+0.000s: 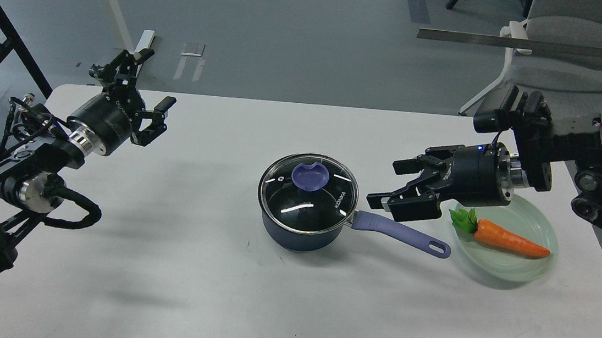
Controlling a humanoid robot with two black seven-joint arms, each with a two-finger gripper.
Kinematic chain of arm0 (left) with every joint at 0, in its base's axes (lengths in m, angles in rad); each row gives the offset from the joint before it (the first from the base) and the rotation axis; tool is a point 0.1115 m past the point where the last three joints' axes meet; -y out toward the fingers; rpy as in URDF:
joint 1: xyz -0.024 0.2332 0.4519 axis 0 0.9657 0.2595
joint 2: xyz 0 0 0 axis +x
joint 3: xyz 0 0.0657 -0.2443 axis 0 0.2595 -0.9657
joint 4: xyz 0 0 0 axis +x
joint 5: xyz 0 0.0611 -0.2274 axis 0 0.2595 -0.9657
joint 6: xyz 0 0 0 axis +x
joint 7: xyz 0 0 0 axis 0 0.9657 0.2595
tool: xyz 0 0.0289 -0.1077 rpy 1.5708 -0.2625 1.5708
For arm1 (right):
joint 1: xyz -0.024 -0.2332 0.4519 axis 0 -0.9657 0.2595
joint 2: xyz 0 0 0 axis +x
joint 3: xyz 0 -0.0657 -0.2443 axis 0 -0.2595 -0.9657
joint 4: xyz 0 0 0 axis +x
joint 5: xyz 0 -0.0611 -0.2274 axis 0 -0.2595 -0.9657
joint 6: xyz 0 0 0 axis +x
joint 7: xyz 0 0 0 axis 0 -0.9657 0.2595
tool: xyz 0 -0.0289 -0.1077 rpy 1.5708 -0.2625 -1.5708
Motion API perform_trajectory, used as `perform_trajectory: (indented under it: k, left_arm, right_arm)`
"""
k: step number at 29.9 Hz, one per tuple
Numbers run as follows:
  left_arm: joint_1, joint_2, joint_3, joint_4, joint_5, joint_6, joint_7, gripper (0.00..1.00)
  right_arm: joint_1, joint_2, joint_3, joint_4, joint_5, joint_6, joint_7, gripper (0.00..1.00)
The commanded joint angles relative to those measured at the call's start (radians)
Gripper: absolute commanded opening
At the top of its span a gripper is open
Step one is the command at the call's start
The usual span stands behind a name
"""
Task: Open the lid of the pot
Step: 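Move the right gripper toward the purple pot handle, then grasp the purple pot handle with the right gripper to steady the pot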
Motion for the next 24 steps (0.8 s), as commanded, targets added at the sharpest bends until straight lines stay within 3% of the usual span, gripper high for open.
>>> perform_trajectory:
  k: [1, 7, 20, 24]
  left_arm:
    - [0.0, 0.002, 0.0, -0.002, 0.0, -0.002, 0.0, 0.99]
    - [0.0, 0.0, -0.001, -0.003, 0.0, -0.001, 0.0, 0.99]
    - [0.001, 0.0, 0.002, -0.029, 0.0, 0.004, -0.009, 0.99]
    - [0.001, 0.0, 0.002, -0.033, 0.0, 0.004, -0.012, 0.99]
  right_arm:
    - [-0.002, 0.003, -0.033, 0.002, -0.163, -0.004, 0.0, 1.0]
    - [-0.031, 0.019, -0.05, 0.0, -0.272, -0.006, 0.0, 1.0]
    - [-0.118, 0.047, -0.053, -0.02, -0.275, -0.003, 0.0, 0.99]
    - [-0.137, 0.056, -0.053, -0.033, -0.275, -0.003, 0.0, 0.93]
